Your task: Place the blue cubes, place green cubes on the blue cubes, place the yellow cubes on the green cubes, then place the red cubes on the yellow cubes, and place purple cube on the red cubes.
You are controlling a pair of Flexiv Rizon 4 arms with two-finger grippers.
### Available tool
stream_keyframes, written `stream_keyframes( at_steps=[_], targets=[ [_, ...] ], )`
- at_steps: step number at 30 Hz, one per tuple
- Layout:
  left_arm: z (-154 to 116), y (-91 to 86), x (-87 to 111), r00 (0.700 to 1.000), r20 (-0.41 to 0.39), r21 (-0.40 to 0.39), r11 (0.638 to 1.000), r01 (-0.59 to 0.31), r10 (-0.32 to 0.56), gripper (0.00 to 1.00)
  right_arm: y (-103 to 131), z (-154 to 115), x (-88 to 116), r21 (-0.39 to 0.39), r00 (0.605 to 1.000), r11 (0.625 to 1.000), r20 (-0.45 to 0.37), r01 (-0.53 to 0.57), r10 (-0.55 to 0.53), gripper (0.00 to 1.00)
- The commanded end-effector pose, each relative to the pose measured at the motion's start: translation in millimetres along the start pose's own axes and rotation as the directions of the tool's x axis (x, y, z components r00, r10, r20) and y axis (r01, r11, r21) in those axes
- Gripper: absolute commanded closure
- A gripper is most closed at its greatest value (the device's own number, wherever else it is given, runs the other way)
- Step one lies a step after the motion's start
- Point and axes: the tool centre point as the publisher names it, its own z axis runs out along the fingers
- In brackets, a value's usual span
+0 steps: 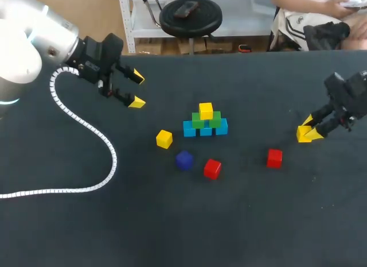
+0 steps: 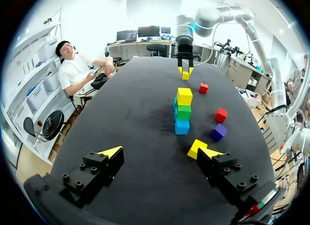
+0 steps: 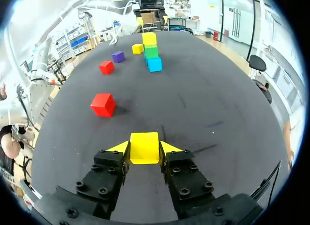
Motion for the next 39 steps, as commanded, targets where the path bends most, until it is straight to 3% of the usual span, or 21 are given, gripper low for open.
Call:
stream_keyframes(
  at_steps=[1, 12, 13, 17, 18, 26, 30, 34, 39],
  targets=[
    [0.2, 2.3, -0.1, 1.000, -0.002, 0.005, 1.000, -0.001, 0.001, 0.00, -0.7, 8.1, -1.1, 0.014, 1.000, 1.000, 0.007, -0.010, 0.010, 1.00],
    [0.2, 2.3, -0.1, 1.000, -0.002, 0.005, 1.000, -0.001, 0.001, 0.00, -1.1, 10.3, -11.4, 0.015, 1.000, 1.000, 0.023, 0.019, -0.019, 1.00],
    [0.2, 2.3, -0.1, 1.000, -0.002, 0.005, 1.000, -0.001, 0.001, 0.00, -1.3, 10.6, -11.6, 0.015, 1.000, 1.000, 0.023, 0.021, -0.021, 0.96],
    [0.2, 2.3, -0.1, 1.000, -0.002, 0.005, 1.000, -0.001, 0.001, 0.00, -2.5, 13.9, -10.2, 0.008, 1.000, 1.000, 0.015, 0.021, -0.022, 0.52],
    [0.2, 2.3, -0.1, 1.000, -0.002, 0.005, 1.000, -0.001, 0.001, 0.00, -3.0, 14.4, -9.5, 0.005, 1.000, 1.000, 0.015, 0.021, -0.021, 0.00],
    [0.2, 2.3, -0.1, 1.000, -0.002, 0.005, 1.000, -0.001, 0.001, 0.00, -5.3, 7.8, -1.2, -0.006, 0.999, 1.000, 0.044, 0.030, -0.030, 0.00],
    [0.2, 2.3, -0.1, 1.000, -0.002, 0.005, 1.000, -0.001, 0.001, 0.00, -6.2, -3.6, 0.8, 0.000, 0.991, 0.995, 0.087, 0.097, -0.097, 0.00],
    [0.2, 2.3, -0.1, 1.000, -0.002, 0.005, 1.000, -0.001, 0.001, 0.00, -8.9, -13.1, -0.8, -0.042, 0.978, 0.981, 0.099, 0.188, -0.183, 0.00],
    [0.2, 2.3, -0.1, 1.000, -0.002, 0.005, 1.000, -0.001, 0.001, 0.00, -11.4, -18.2, -4.7, -0.034, 0.977, 0.982, 0.111, 0.188, -0.183, 0.00]
  ],
)
